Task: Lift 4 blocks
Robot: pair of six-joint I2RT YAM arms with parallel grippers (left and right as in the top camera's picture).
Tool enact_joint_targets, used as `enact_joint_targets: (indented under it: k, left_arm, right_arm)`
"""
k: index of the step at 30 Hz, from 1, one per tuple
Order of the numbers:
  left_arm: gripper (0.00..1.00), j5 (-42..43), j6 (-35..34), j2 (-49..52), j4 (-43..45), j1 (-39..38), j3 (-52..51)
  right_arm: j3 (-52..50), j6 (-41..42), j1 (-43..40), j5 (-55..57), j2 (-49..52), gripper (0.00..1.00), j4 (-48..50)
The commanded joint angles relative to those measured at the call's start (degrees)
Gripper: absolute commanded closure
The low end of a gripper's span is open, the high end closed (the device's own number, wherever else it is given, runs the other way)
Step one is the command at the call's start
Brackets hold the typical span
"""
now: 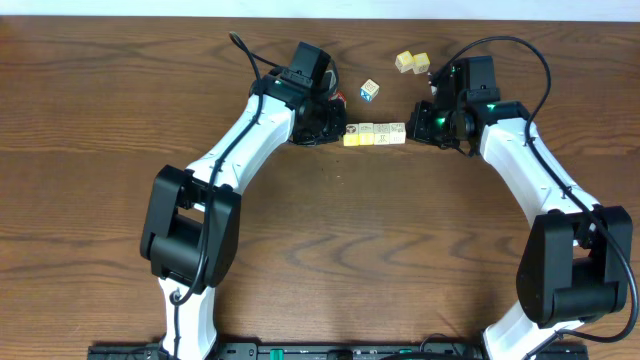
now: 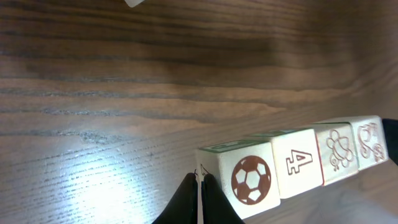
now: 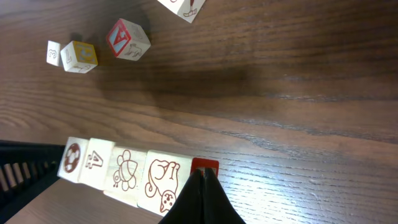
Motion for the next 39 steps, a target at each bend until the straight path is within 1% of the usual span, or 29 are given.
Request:
enact_joint_targets:
  k: [1, 15, 28, 39]
  left_arm:
    - [0.93, 8.04, -1.2, 0.46, 2.23, -3.52, 0.66]
    - [0.93, 8.0, -1.38, 1.31, 2.21, -3.52, 0.66]
    - [0.93, 7.98, -1.66, 2.43, 2.86, -4.76, 0.26]
    - [0.93, 8.02, -2.05, 5.53, 2.84, -4.74, 0.26]
  right_arm:
    - [0.52, 0.48, 2.56, -13.79, 0.87, 0.99, 0.13]
    - [0.52, 0.5, 2.56, -14.21, 5.33, 0.99, 1.38]
    - [0.52, 0.5, 2.56, -14.25, 5.35, 0.99, 1.4]
    - [0.52, -0.24, 2.54, -13.33, 5.4, 0.99, 0.94]
